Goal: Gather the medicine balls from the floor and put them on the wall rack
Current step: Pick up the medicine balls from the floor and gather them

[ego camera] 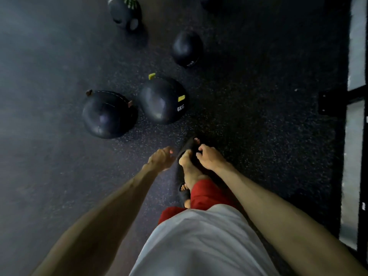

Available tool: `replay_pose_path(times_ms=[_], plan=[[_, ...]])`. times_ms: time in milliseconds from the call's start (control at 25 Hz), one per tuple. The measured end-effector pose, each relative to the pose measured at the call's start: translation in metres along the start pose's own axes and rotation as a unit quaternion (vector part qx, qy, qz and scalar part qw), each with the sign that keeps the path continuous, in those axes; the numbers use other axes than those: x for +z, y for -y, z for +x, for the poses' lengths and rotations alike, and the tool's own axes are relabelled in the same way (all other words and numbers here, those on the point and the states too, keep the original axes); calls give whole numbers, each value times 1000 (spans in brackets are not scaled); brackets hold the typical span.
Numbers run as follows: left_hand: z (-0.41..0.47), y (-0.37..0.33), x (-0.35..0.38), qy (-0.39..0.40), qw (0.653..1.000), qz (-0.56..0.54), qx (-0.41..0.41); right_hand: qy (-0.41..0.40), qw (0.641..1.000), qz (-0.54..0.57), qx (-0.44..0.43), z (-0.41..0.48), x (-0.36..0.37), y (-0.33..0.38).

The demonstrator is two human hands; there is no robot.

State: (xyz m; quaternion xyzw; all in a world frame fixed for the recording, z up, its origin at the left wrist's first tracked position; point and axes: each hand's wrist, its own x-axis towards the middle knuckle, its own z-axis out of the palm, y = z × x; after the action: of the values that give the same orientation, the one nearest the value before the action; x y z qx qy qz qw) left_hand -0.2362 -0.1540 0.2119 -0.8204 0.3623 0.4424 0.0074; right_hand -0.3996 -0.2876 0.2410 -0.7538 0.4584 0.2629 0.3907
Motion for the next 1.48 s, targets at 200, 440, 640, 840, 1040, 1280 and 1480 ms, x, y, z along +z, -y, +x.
replay_pose_path(times_ms=[200,440,640,840,1040,1280,1480], plan=[[44,36,-71,4,999,-2,-50,8,1000,-13,-25,77,-32,73],[98,63,-158,-5,999,-25,-42,36,999,-27,-29,141,-56,137],[149,86,-196,20,1000,-4,-21,41,999,-7,-2,179,-57,168],[225,108,-231,92,995,33,-27,19,994,55,87,228,-45,204],[316,139,-263,153,981,109,54,4,973,153,171,297,-12,246],[446,173,-250,140,976,145,78,-29,937,244,247,420,55,260],[528,180,-214,131,987,91,23,-43,855,393,336,516,87,259]])
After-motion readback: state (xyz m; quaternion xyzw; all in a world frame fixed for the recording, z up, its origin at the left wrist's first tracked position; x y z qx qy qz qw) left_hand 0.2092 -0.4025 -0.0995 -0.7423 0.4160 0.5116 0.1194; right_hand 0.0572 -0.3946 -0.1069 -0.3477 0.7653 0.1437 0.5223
